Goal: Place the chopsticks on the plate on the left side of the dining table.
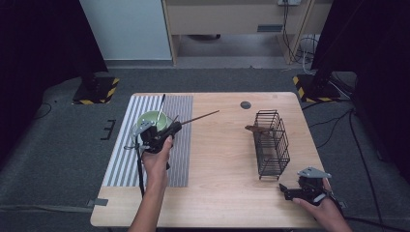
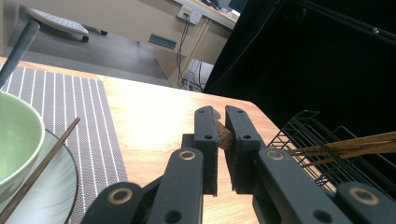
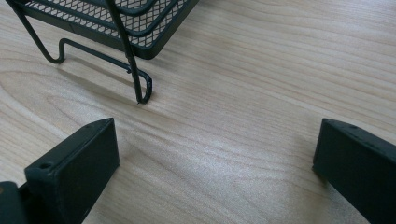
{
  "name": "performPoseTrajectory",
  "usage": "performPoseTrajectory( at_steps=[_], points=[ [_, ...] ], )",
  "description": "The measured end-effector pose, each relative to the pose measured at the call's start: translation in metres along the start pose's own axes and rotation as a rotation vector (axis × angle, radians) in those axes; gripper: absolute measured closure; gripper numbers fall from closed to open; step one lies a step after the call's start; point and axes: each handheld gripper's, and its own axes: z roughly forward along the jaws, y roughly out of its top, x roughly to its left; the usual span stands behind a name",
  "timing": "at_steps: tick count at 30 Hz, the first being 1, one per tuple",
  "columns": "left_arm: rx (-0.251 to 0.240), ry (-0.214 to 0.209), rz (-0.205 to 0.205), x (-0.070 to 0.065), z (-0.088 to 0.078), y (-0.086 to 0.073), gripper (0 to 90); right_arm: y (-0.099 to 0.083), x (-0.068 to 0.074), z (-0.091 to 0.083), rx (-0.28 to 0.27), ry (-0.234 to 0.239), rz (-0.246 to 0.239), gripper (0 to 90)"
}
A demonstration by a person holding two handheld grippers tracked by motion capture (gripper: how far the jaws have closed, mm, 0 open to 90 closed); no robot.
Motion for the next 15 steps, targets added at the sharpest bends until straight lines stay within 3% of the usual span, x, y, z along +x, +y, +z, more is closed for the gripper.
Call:
performPoseTrajectory(
  at_steps=[15],
  points=[
    [0.005,0.019,-0.003,0.0078,-0.005,-0.0088,83.6,0.0,0.0,0.0,0.0,0.0,0.0,0.4]
  ],
)
